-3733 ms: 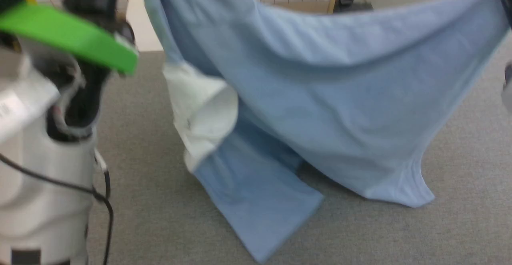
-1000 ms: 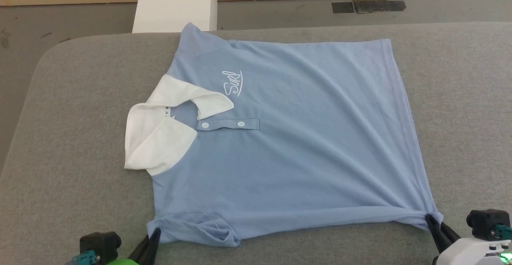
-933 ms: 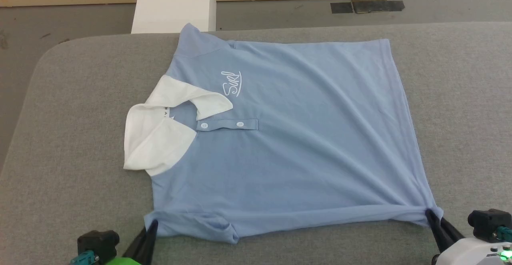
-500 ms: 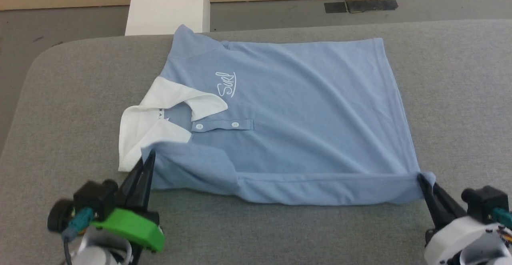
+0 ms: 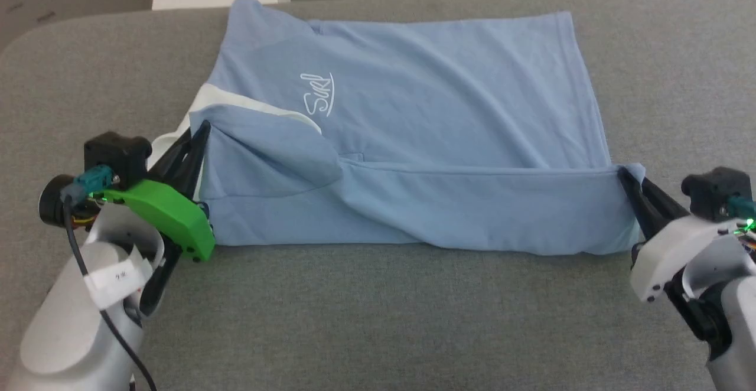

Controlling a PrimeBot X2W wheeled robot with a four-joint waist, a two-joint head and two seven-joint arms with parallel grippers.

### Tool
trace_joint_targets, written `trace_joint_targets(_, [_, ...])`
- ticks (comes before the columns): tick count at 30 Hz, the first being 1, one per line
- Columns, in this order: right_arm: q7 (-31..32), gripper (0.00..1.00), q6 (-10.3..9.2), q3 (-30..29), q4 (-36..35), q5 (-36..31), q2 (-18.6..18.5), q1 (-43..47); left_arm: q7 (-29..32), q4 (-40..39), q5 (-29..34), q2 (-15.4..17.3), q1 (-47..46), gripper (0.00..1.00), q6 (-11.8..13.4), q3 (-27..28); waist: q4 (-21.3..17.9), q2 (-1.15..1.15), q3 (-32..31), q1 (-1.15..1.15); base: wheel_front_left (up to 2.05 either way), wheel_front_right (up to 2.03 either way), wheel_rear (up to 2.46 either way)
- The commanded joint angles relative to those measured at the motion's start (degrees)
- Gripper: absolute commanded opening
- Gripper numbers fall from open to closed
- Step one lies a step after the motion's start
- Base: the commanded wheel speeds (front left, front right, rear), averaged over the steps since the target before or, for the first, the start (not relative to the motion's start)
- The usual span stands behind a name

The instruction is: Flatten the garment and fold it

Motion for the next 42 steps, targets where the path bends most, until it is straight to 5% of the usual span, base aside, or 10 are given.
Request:
trace_joint_targets(1, [0.7, 0.0, -0.09, -0.1, 1.3, 0.8, 0.2, -1.8, 0.6, 1.6, -0.6, 0.4, -2.1, 0.0, -0.4, -0.1, -0.6, 0.0, 2.8, 0.0, 0.0, 0.0, 0.0])
trace_joint_targets(15, [10.8, 0.0, -0.09, 2.3, 11.2, 4.6, 1.9, -11.6, 16.8, 15.5, -8.2, 0.8, -6.8, 0.0, -1.5, -2.1, -1.8, 0.0, 7.0, 0.0, 0.0, 0.0, 0.0])
trace_joint_targets(16, [11.6, 0.0, -0.09, 2.1, 11.6, 5.0, 2.0, -12.0, 17.3, 15.3, -8.8, 0.8, -6.7, 0.36, -1.5, -2.0, -1.8, 0.0, 6.9, 0.0, 0.0, 0.0, 0.0])
trace_joint_targets(17, [12.3, 0.0, -0.09, 1.8, 11.9, 5.4, 2.2, -12.2, 17.2, 15.0, -9.0, 0.7, -6.6, 0.6, -1.4, -1.8, -1.7, 0.0, 6.7, 0.0, 0.0, 0.0, 0.0])
trace_joint_targets(18, [12.7, 0.36, -0.09, 1.7, 12.0, 5.7, 2.4, -12.4, 16.3, 14.5, -9.1, 0.6, -6.4, 1.0, -1.0, -1.4, -1.6, 0.0, 6.3, 0.0, 0.0, 0.0, 0.0])
trace_joint_targets(20, [12.5, 1.0, -0.09, 1.4, 11.5, 6.1, 2.6, -12.2, 13.1, 13.3, -8.1, 0.6, -6.0, 1.0, 0.2, -0.7, -1.4, 0.0, 5.5, 0.0, 0.0, 0.0, 0.0])
trace_joint_targets(28, [3.4, 1.0, -0.09, -2.8, 5.9, 6.2, 4.9, -6.0, -7.7, 6.3, -2.3, -1.9, 0.4, 1.0, 8.4, 2.8, -0.1, 0.0, 0.6, 0.0, 0.0, 0.0, 0.0])
trace_joint_targets(32, [-4.2, 1.0, -0.09, -6.3, 1.2, 4.0, 8.2, 0.4, -13.2, 2.6, -1.6, -4.6, 6.8, 1.0, 10.9, 2.8, 0.7, 0.0, -2.1, 0.0, 0.0, 0.0, 0.0])
trace_joint_targets(42, [-14.8, 1.0, -0.09, -9.3, -6.0, -1.1, 16.2, 9.7, -9.6, 3.3, -2.3, -7.2, 13.9, 1.0, 14.5, 0.6, 0.3, 0.0, -3.9, 0.0, 0.0, 0.0, 0.0])
